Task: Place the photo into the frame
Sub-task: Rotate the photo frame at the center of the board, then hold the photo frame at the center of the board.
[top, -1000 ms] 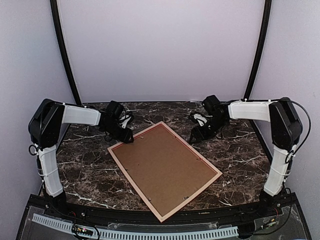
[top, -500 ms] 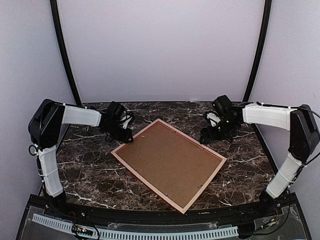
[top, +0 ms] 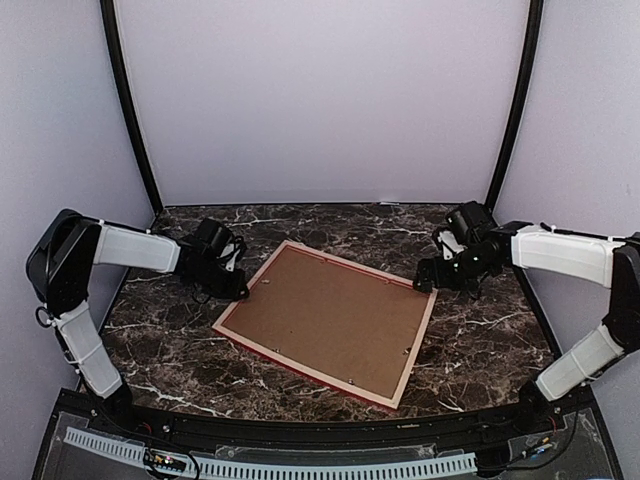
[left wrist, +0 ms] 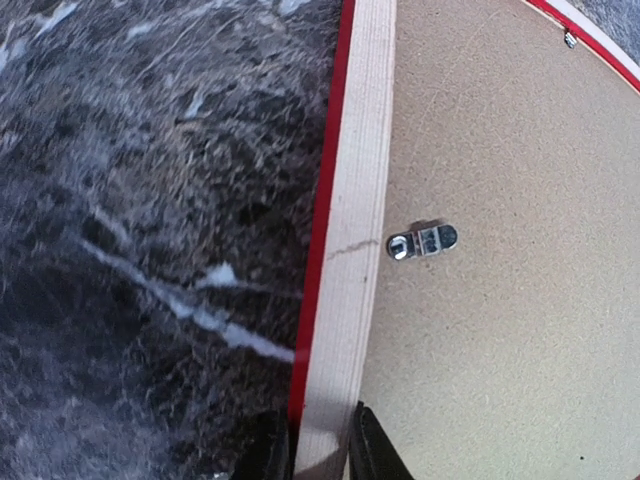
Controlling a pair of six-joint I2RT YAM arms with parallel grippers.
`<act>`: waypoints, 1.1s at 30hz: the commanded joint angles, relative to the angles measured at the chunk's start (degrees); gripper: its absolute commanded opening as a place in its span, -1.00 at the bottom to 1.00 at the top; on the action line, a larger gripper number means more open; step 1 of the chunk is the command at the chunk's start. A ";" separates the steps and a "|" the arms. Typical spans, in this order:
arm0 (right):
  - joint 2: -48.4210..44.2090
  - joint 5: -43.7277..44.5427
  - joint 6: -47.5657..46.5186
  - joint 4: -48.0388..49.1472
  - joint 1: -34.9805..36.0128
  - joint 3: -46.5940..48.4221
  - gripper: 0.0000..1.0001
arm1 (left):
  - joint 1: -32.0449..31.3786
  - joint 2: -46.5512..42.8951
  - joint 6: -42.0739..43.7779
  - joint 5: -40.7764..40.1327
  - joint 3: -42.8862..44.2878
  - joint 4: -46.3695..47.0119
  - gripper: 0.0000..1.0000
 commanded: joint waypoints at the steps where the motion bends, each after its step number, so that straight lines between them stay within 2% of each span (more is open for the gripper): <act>1: -2.36 -3.44 6.87 6.44 0.48 -5.22 0.87 | 0.47 -5.19 -9.26 1.26 -8.95 1.16 -0.72; 6: -1.42 -3.68 11.84 10.80 2.93 -10.77 0.68 | -0.46 -11.70 -16.17 4.05 -18.49 8.64 -0.64; 12: 2.71 -3.28 13.21 14.18 4.45 -12.79 0.48 | -6.09 -15.25 -19.83 3.30 -21.94 9.28 -0.49; 20: 6.16 1.27 10.14 12.47 4.32 -10.54 0.03 | -10.57 -19.14 -22.54 1.53 -22.95 7.60 0.05; 27: 8.50 5.59 5.41 9.78 2.63 -8.23 -0.25 | -10.64 -22.46 -19.91 -2.77 -21.07 4.16 0.35; 30: 9.16 5.85 4.06 9.64 2.01 -7.77 -0.49 | -10.63 -22.16 -16.92 -5.29 -19.17 2.15 0.45; 33: 9.61 5.84 3.45 9.53 1.83 -7.63 -0.52 | -10.52 -20.91 -14.58 -9.18 -15.91 0.04 0.52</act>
